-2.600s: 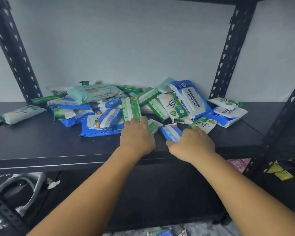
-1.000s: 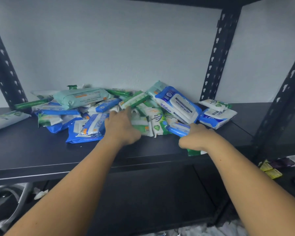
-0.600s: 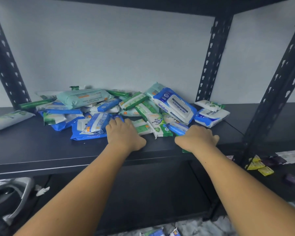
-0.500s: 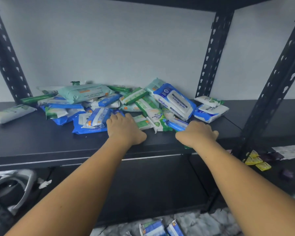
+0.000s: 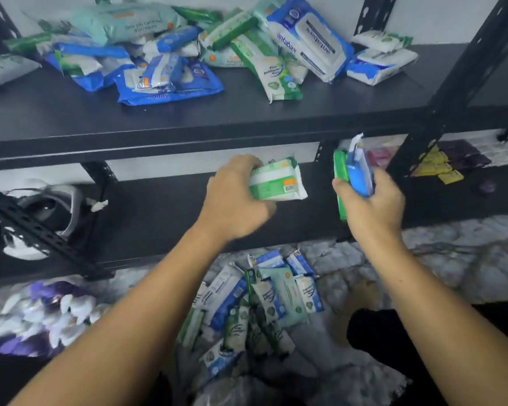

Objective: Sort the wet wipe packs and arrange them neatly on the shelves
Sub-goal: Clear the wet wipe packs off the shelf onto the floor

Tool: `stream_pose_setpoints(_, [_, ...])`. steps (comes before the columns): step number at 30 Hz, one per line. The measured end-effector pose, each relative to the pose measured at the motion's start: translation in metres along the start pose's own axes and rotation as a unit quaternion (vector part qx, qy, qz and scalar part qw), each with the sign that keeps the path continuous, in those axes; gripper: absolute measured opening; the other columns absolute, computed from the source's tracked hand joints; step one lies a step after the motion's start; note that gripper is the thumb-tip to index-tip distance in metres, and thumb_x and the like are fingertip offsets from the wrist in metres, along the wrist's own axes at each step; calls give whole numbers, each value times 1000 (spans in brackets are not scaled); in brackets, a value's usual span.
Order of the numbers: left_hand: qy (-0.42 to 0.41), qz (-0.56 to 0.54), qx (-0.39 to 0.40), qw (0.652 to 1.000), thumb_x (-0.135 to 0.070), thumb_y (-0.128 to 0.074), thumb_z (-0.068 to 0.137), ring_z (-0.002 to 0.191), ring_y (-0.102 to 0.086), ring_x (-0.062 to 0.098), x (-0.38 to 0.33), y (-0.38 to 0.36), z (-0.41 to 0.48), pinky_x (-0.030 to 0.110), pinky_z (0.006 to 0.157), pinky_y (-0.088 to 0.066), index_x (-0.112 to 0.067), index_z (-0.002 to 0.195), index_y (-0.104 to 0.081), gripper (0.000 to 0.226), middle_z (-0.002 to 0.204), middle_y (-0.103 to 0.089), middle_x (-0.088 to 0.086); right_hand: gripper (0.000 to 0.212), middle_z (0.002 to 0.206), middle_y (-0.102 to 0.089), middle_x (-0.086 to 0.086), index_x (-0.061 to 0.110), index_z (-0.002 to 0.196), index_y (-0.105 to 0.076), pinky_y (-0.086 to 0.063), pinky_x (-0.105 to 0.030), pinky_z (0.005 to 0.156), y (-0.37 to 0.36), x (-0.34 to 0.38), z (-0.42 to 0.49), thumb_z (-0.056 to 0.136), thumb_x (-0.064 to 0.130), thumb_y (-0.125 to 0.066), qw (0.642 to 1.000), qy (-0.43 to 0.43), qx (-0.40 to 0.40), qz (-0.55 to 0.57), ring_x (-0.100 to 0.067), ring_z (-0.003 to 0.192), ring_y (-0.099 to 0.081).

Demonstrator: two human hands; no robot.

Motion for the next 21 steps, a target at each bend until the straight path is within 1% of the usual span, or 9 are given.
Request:
stream_pose_setpoints(3, [47, 31, 36, 998, -37, -67, 58, 95, -57, 25, 52, -60, -32, 45, 88, -48, -23, 116, -59, 61, 108, -59, -2, 30, 73, -65, 4, 16, 80, -66, -45, -30, 63, -35, -87, -27, 73, 42, -79, 987, -113, 94, -66, -21, 72, -63])
stream_pose_setpoints(6, [117, 74, 111, 984, -42, -63, 58, 100, -57, 29, 114, -125, -62, 43, 90, -47, -22, 121, -58, 66, 111, -58, -1, 31, 69, -65, 4, 19, 76, -64, -48, -30, 57, -66, -154, -64, 74, 47, -78, 956, -177, 197, -127, -20, 69, -66])
stream_pose_setpoints(8, [155, 80, 164, 971, -41, -61, 58, 106, -58, 31, 150, -164, -82, 42, 92, -49, -20, 128, -56, 72, 117, -58, 2, 32, 70, -65, 4, 21, 78, -62, -40, -26, 50, -84, -194, -89, 77, 51, -74, 915, -198, 285, -207, -15, 64, -63])
stream_pose_setpoints(10, [175, 91, 213, 957, -40, -59, 60, 112, -56, 33, 177, -195, -101, 42, 96, -47, -19, 134, -53, 77, 124, -56, 4, 33, 77, -65, 5, 23, 84, -62, -37, -25, 49, -102, -232, -110, 77, 53, -72, 865, -181, 368, -290, -12, 66, -60])
stream_pose_setpoints(13, [176, 120, 261, 942, -32, -68, 67, 116, -53, 32, 202, -230, -120, 39, 98, -43, -21, 141, -47, 78, 135, -52, 3, 43, 100, -67, 1, 24, 100, -63, -50, -27, 65, -125, -274, -128, 78, 61, -66, 787, -96, 444, -418, -18, 87, -65])
stream_pose_setpoints(15, [170, 136, 285, 934, -33, -67, 69, 116, -53, 30, 215, -248, -127, 40, 98, -43, -23, 143, -43, 78, 137, -50, 3, 48, 115, -65, -3, 22, 114, -63, -51, -31, 79, -137, -290, -132, 85, 60, -62, 748, -47, 464, -472, -24, 105, -64])
stream_pose_setpoints(17, [167, 142, 299, 929, -36, -66, 70, 116, -54, 30, 226, -259, -133, 41, 96, -44, -23, 143, -42, 78, 136, -51, 2, 49, 119, -66, -4, 20, 119, -63, -50, -30, 82, -147, -304, -134, 89, 58, -60, 747, -34, 472, -468, -25, 108, -63])
stream_pose_setpoints(19, [169, 121, 302, 930, -38, -62, 70, 113, -58, 31, 234, -265, -138, 42, 94, -49, -22, 142, -46, 75, 132, -55, 3, 56, 124, -65, -7, 18, 127, -61, -48, -31, 88, -158, -315, -139, 89, 60, -56, 757, -25, 484, -439, -27, 112, -62])
stream_pose_setpoints(21, [192, 78, 290, 934, -42, -63, 75, 112, -61, 30, 246, -267, -144, 42, 92, -52, -21, 139, -52, 68, 130, -58, 4, 68, 142, -53, -9, 19, 146, -46, -43, -35, 99, -166, -326, -146, 91, 59, -53, 748, -26, 499, -437, -30, 126, -53])
Point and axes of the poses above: each hand's wrist, its own z-axis towards the middle knuckle, its own y-axis out of the back of the hand, x = y × z, the point moved 10 cm from there along z, towards the middle knuckle
